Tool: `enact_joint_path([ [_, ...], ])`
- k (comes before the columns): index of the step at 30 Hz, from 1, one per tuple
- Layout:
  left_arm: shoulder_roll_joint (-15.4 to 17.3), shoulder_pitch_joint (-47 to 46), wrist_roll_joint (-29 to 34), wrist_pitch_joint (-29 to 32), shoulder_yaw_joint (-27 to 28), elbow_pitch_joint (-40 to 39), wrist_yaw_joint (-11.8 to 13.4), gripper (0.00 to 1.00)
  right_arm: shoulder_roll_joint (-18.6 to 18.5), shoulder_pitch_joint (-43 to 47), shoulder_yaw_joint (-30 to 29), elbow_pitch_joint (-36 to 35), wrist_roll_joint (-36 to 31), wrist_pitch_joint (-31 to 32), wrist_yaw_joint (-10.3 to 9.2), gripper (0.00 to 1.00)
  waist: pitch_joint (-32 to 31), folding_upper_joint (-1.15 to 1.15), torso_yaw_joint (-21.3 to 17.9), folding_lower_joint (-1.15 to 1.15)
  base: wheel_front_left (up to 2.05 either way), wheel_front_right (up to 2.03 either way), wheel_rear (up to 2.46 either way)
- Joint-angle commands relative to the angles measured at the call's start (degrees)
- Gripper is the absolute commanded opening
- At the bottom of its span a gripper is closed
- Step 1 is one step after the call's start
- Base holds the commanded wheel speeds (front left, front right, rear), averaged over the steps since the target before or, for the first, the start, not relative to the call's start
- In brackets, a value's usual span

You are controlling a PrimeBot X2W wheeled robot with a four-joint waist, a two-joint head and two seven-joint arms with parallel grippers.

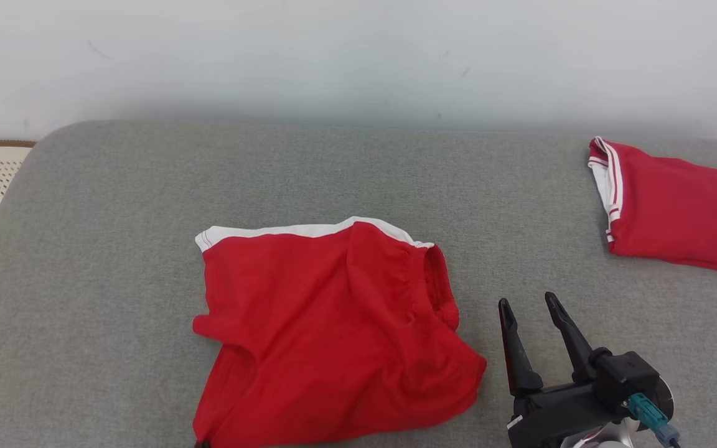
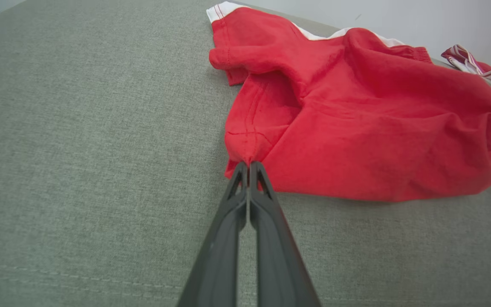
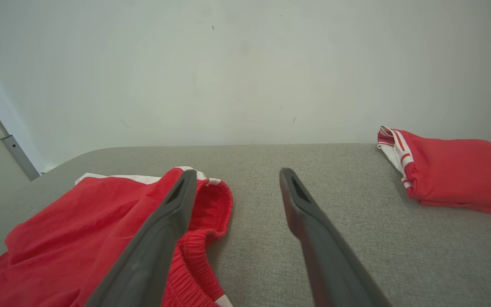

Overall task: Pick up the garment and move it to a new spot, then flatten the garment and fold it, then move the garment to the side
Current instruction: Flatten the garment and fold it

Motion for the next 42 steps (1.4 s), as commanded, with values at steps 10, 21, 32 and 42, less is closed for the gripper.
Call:
enact_joint_path([
  [10,-0.4,-0.8,1.6,-5.0,0.2,1.6,0.3,1.00,-0.1,0.0,0.3,0.8,0.1,-0.1,0.02,1.00,-0.7,0.00,1.5,0.00,0.00,0.00,0.00],
  [21,-0.7,-2.1,4.3,-8.4,3.5,-0.2,1.4,1.00,-2.6,-0.2,4.6,4.1,2.6,0.1,0.02,1.00,-1.5,0.00,0.7,0.00,0.00,0.00,0.00],
  [32,-1.9,-3.9,7.4,-8.6,7.3,-0.1,-0.5,1.00,-5.3,-0.8,12.0,7.6,8.1,4.2,0.02,1.00,-2.2,0.00,0.4,0.00,0.00,0.00,0.00],
  [42,-4.8,-3.9,9.6,-8.6,9.7,0.9,-3.1,1.00,-9.4,-6.8,20.2,14.6,14.2,11.3,0.02,1.00,-2.5,0.00,2.2,0.00,0.00,0.00,0.00],
])
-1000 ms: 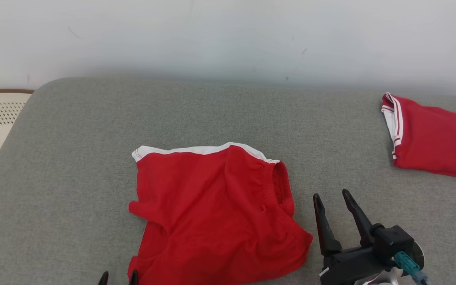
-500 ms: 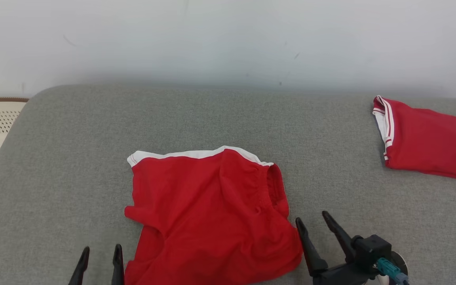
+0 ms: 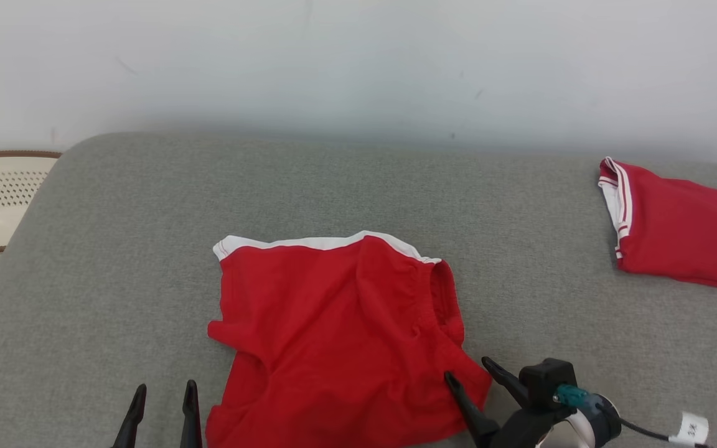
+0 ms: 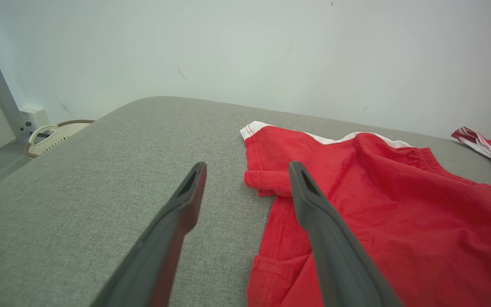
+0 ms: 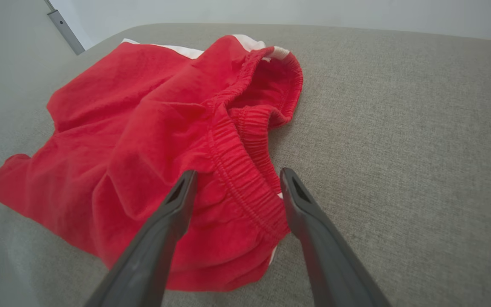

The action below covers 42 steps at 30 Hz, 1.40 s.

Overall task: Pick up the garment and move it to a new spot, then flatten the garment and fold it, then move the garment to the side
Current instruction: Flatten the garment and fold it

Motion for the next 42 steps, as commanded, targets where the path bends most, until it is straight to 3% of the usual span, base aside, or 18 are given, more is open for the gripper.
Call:
enact_joint_path([
  [1,-0.3,-0.6,0.4,-0.3,0.3,0.4,-0.4,1.00,-0.8,-1.5,0.8,0.9,1.1,0.4,0.02,1.00,-0.1,0.00,0.8,0.00,0.00,0.00,0.00],
  [4,-1.1,-0.8,1.0,-0.3,0.8,0.6,-1.0,1.00,-1.8,-3.2,4.0,3.3,3.3,2.9,0.02,0.99,-0.2,0.00,1.5,0.00,0.00,0.00,0.00],
  [5,-1.3,-0.8,1.1,-0.3,1.0,0.7,-1.3,1.00,-2.1,-4.0,5.0,4.0,4.2,3.4,0.02,0.64,-0.2,0.00,1.7,0.00,0.00,0.00,0.00],
  [6,-1.5,-0.7,1.3,-0.3,1.2,0.8,-1.5,1.00,-2.6,-4.8,6.0,4.4,4.9,3.6,0.02,0.02,-0.2,0.00,1.8,0.00,0.00,0.00,0.00],
  [14,-2.9,0.9,2.3,-0.3,3.2,0.7,-2.4,1.00,-5.0,-6.5,7.3,4.6,10.1,2.2,0.02,0.00,-0.4,0.00,1.4,0.00,0.00,0.00,0.00],
  [25,-4.6,1.6,3.4,-0.3,5.3,1.0,-3.8,1.00,-9.5,0.8,0.6,-4.0,13.6,2.9,0.02,0.00,-0.2,0.00,-0.6,0.00,0.00,0.00,0.00],
  [34,-5.5,2.0,4.1,-0.3,6.6,1.6,-4.9,1.00,-7.9,5.0,-3.6,-18.4,17.7,5.9,0.02,0.00,-0.7,0.00,-1.1,0.00,0.00,0.00,0.00],
  [38,-5.7,1.9,4.4,-0.3,6.7,1.9,-5.3,1.00,-7.5,2.2,-3.5,-20.0,17.0,6.8,0.02,0.00,-1.0,0.00,-0.6,0.00,0.00,0.00,0.00],
  [42,-5.9,1.7,4.6,-0.3,6.3,2.0,-5.5,1.00,-6.5,-2.2,-3.2,-17.4,15.6,7.3,0.02,0.00,-0.9,0.00,0.3,0.00,0.00,0.00,0.00],
])
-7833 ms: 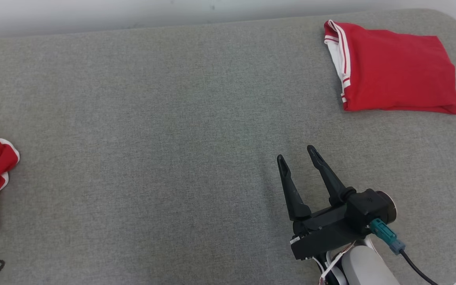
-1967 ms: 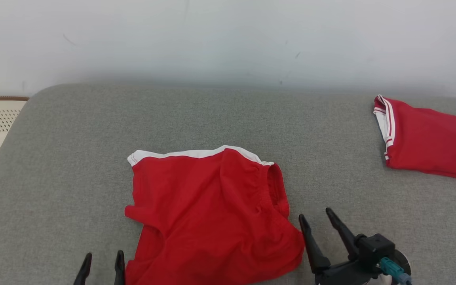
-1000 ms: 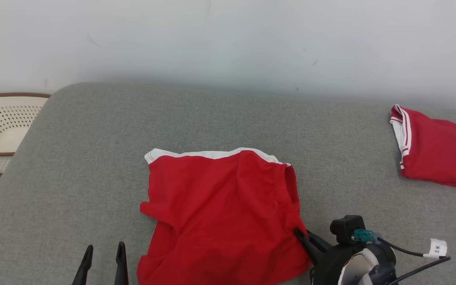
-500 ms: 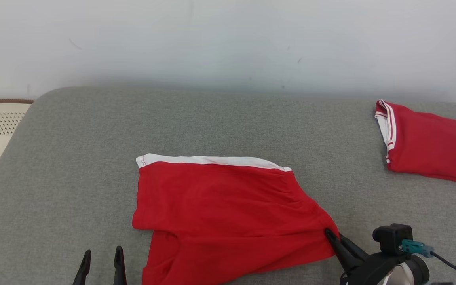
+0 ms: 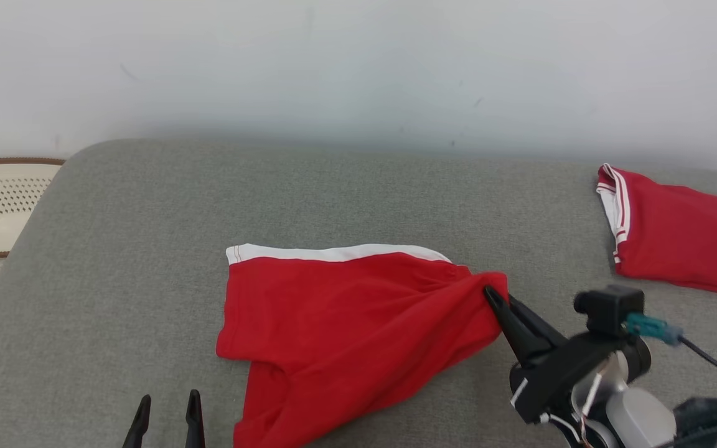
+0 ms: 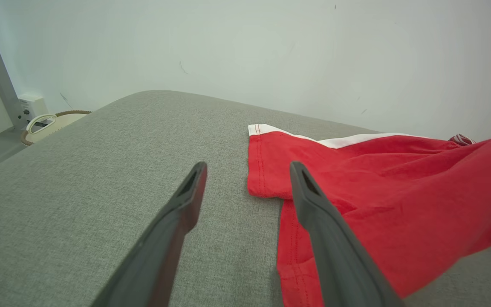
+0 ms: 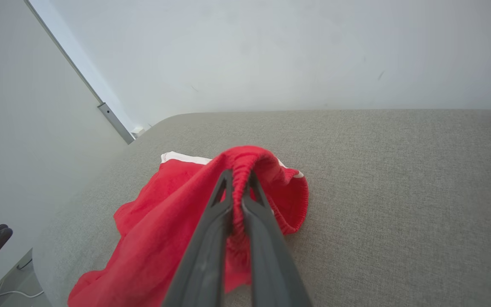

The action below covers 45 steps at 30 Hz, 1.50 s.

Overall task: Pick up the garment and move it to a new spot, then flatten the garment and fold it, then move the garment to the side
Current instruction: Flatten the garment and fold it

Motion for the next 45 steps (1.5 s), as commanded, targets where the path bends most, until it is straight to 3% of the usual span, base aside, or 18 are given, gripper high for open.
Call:
enact_joint_path([
  [1,-0.1,0.1,0.3,-0.3,0.0,0.3,-0.1,1.00,0.2,-1.5,0.2,1.0,-0.9,0.0,0.02,0.00,0.1,0.00,0.5,0.00,0.00,0.00,0.00],
  [16,-0.4,-3.6,0.1,-0.3,-3.2,2.0,-1.3,1.00,4.7,-24.7,6.4,29.1,2.4,-4.2,0.02,0.00,3.2,0.00,6.2,0.00,0.00,0.00,0.00],
  [24,-0.4,-5.0,-1.1,-0.3,-5.6,3.0,-0.9,1.00,6.5,-31.7,9.6,45.3,3.4,-8.3,0.02,0.00,4.2,0.00,8.8,0.00,0.00,0.00,0.00],
  [28,-0.4,-5.7,-1.4,-0.3,-6.0,3.3,-0.7,1.00,7.3,-32.8,10.8,49.4,3.9,-10.2,0.02,0.00,4.2,0.00,9.0,0.00,0.00,0.00,0.00],
  [30,-0.4,-5.9,-1.5,-0.3,-6.0,3.6,-0.7,1.00,7.6,-33.1,11.6,51.2,4.2,-11.5,0.02,0.49,4.0,0.00,8.9,0.00,0.00,0.00,0.00],
  [31,-0.4,-5.8,-1.6,-0.3,-5.9,3.6,-0.7,1.00,7.8,-33.1,12.2,51.8,4.5,-12.1,0.02,1.00,3.9,0.00,8.7,0.00,0.00,0.00,0.00],
  [39,-0.4,-4.3,-1.0,-0.3,-4.5,3.8,-0.8,1.00,6.1,-30.6,15.2,49.9,8.9,-16.1,0.02,1.00,2.2,0.00,6.3,0.00,0.00,0.00,0.00],
  [45,-0.4,-2.6,-0.8,-0.3,-3.5,2.6,-0.4,1.00,1.3,-26.3,14.9,42.4,12.3,-18.3,0.02,1.00,1.7,0.00,3.7,0.00,0.00,0.00,0.00],
])
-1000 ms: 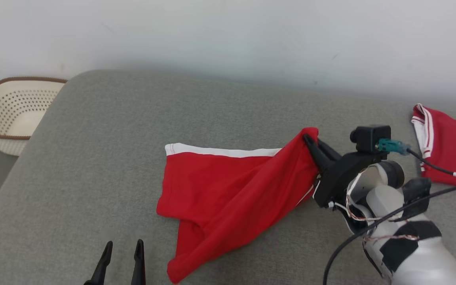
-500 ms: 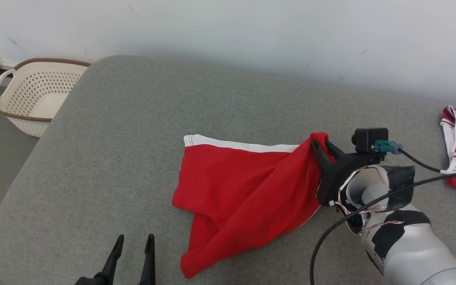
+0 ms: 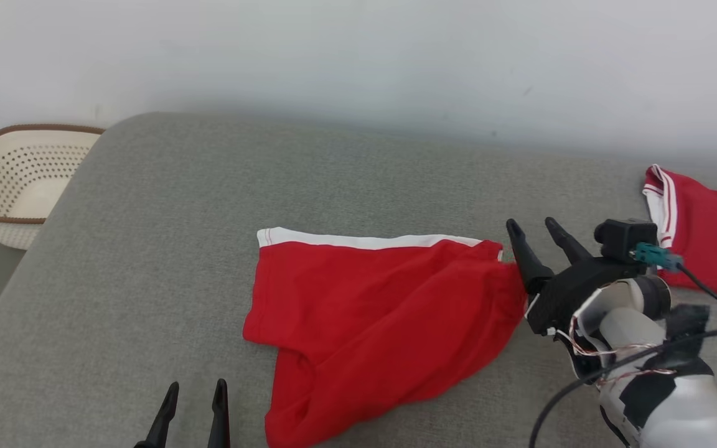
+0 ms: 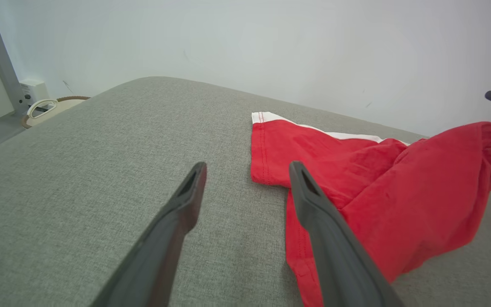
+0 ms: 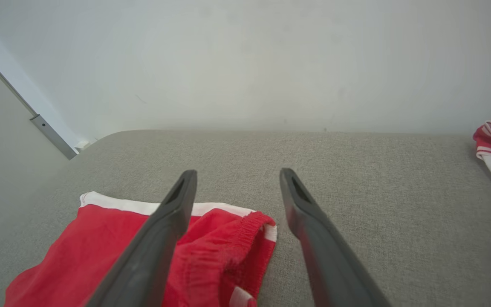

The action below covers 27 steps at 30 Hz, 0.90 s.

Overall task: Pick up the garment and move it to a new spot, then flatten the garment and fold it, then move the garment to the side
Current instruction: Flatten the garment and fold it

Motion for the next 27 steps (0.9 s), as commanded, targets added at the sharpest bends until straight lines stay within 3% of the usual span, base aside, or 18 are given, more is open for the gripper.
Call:
enact_joint_path([
  [1,0.0,0.8,0.1,-0.3,0.4,-0.4,0.0,1.00,-1.1,1.8,-0.5,-1.8,0.3,-0.4,0.02,1.00,-0.2,0.00,-1.3,0.00,0.00,0.00,0.00],
  [11,0.0,1.5,0.3,-0.3,0.7,-0.9,0.2,1.00,-4.5,13.5,-12.4,-17.4,-5.6,-0.5,0.02,1.00,-0.6,0.00,-3.5,0.00,0.00,0.00,0.00],
  [22,0.0,2.3,0.6,-0.3,1.0,-0.5,-0.3,1.00,0.1,29.8,-27.8,-34.8,-22.8,-0.5,0.02,1.00,-1.8,0.00,-4.1,0.00,0.00,0.00,0.00],
  [27,0.0,2.5,0.8,-0.3,1.5,-0.6,-0.5,1.00,3.0,35.6,-31.9,-40.2,-28.5,-0.5,0.02,1.00,-1.9,0.00,-4.3,0.00,0.00,0.00,0.00],
])
